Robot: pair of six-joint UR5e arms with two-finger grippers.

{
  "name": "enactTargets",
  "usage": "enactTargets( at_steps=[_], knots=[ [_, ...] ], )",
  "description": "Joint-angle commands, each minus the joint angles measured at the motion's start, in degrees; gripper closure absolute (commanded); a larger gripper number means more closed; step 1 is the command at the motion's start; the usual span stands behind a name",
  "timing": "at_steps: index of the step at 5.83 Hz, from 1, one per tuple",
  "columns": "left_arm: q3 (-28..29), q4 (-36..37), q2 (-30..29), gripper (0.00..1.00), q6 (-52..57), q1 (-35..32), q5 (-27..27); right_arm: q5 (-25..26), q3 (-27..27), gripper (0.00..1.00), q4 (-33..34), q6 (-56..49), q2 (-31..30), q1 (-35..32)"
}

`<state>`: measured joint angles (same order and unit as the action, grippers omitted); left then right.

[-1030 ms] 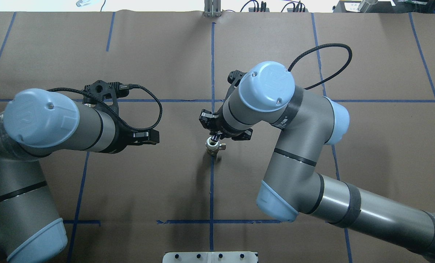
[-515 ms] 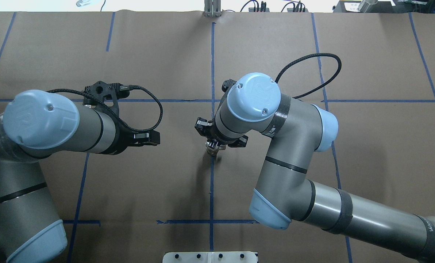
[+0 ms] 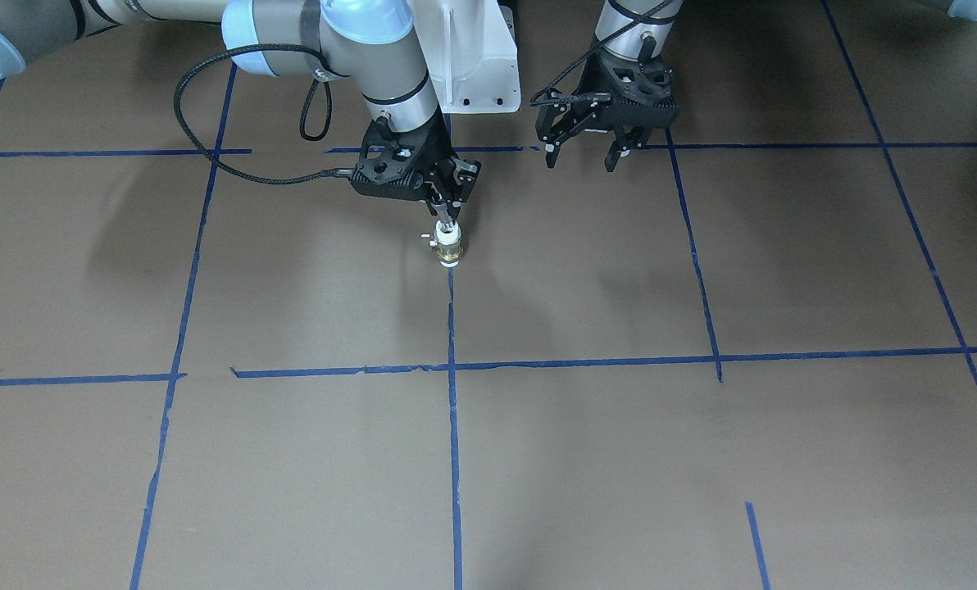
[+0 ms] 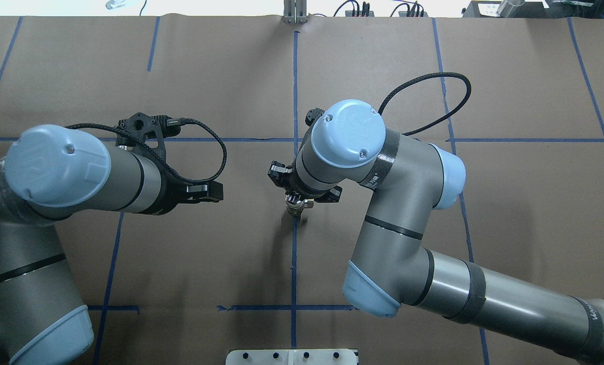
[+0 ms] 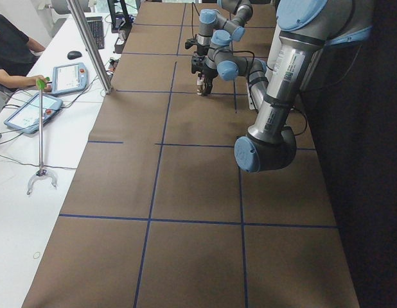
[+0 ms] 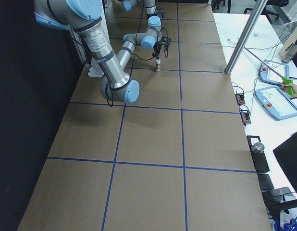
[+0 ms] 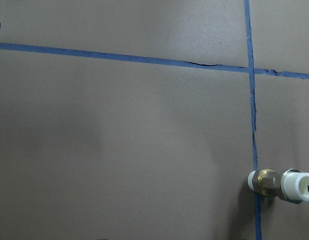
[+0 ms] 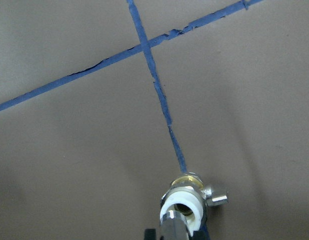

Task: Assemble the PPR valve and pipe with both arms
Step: 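Press and twist the chrome valve into the white fitting with the right gripper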

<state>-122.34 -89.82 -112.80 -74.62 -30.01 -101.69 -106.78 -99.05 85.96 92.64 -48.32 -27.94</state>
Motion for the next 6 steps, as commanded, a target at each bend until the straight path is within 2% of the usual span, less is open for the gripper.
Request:
enactTargets(
  at_steps=[1, 4, 5, 6],
  knots=[
    [-0.09, 0.0, -0.06, 0.11, -0.09, -0.05, 0.0, 0.0, 0.96, 0.99, 0.0, 0.0, 0.07, 0.08],
    [-0.26, 0.0, -0.06, 0.11, -0.09, -0.05, 0.0, 0.0, 1.14, 0.95, 0.0, 0.0, -0.1, 0.7],
    [-0.26, 0.0, -0.06, 0.11, -0.09, -0.05, 0.0, 0.0, 1.58, 0.87, -0.09, -0.09, -0.02, 0.79],
    [-0.26, 0.0, -0.06, 0.1, -0.09, -0.05, 0.0, 0.0, 1.67, 0.7, -0.17, -0.18, 0.07, 0.79]
  ],
)
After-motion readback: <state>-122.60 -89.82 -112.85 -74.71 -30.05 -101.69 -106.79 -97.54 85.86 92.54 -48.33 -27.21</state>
